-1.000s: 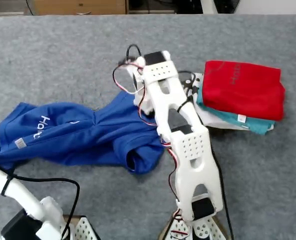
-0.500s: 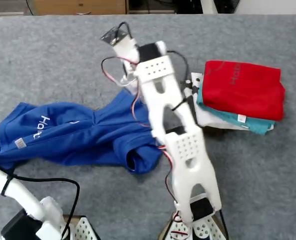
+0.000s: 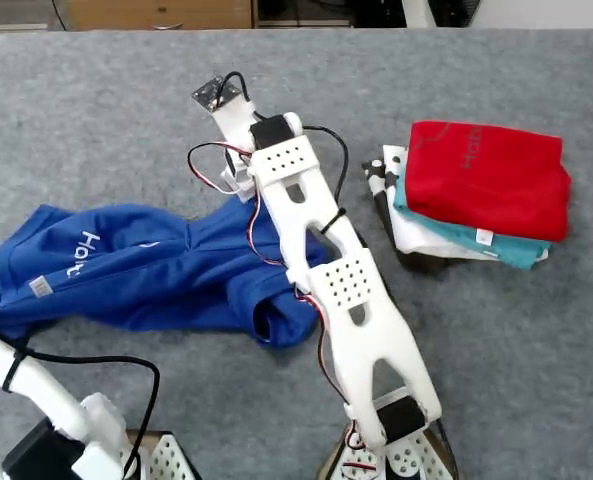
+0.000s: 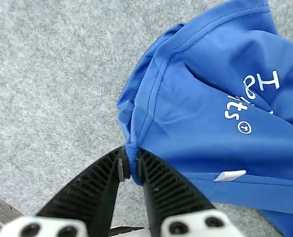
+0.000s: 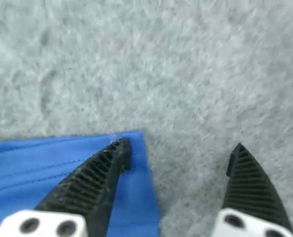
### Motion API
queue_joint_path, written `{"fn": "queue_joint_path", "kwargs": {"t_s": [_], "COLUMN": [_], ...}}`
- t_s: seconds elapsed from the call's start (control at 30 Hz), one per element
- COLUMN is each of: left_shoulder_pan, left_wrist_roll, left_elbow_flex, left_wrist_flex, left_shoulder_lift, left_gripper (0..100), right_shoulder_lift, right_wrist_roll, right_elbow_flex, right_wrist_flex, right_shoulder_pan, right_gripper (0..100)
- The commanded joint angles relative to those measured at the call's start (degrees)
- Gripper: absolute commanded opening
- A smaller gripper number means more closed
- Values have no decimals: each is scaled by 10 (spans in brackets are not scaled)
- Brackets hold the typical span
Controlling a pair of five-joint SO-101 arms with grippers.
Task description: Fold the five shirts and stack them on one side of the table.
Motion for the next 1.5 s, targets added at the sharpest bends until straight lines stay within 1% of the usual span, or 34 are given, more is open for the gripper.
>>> {"fn": "queue_joint_path", "kwargs": {"t_s": [0.0, 0.23, 0.33, 0.47, 0.57, 0.7, 0.9, 1.1, 1.17, 1.33, 1.37, 1.47], "left_shoulder_pan": [1, 4, 4, 4, 4, 2, 0, -1, -2, -1, -1, -1], "left_wrist_roll": [-4, -3, -4, -4, -4, -4, -4, -5, -5, -5, -5, -5], "left_elbow_flex": [-13, 4, 2, 1, 1, 1, 2, 4, 4, 1, 0, 0], "left_wrist_flex": [-3, -7, -7, -7, -7, -7, -4, -3, -3, -3, -3, -3], "left_shoulder_lift": [-15, -15, -15, -15, -15, -15, -20, -20, -20, -20, -20, -20], "left_gripper": [18, 18, 18, 18, 18, 18, 18, 18, 18, 18, 18, 18], "right_shoulder_lift": [-8, -8, -8, -7, -4, -3, -8, -12, -11, 0, 0, 0], "right_wrist_roll": [-3, -1, -1, -1, 4, 18, 18, 17, 17, 18, 21, 19], "right_elbow_flex": [-27, -36, -83, -140, -153, -121, -5, 1, 3, -2, -2, -2], "right_wrist_flex": [18, 11, 10, 42, 82, 105, 69, 64, 50, 29, 29, 29], "right_shoulder_pan": [-7, -5, -5, -10, -29, -42, -38, -32, -32, -37, -37, -37], "right_gripper": [321, 320, 320, 320, 320, 320, 320, 319, 280, 54, 30, 25]}}
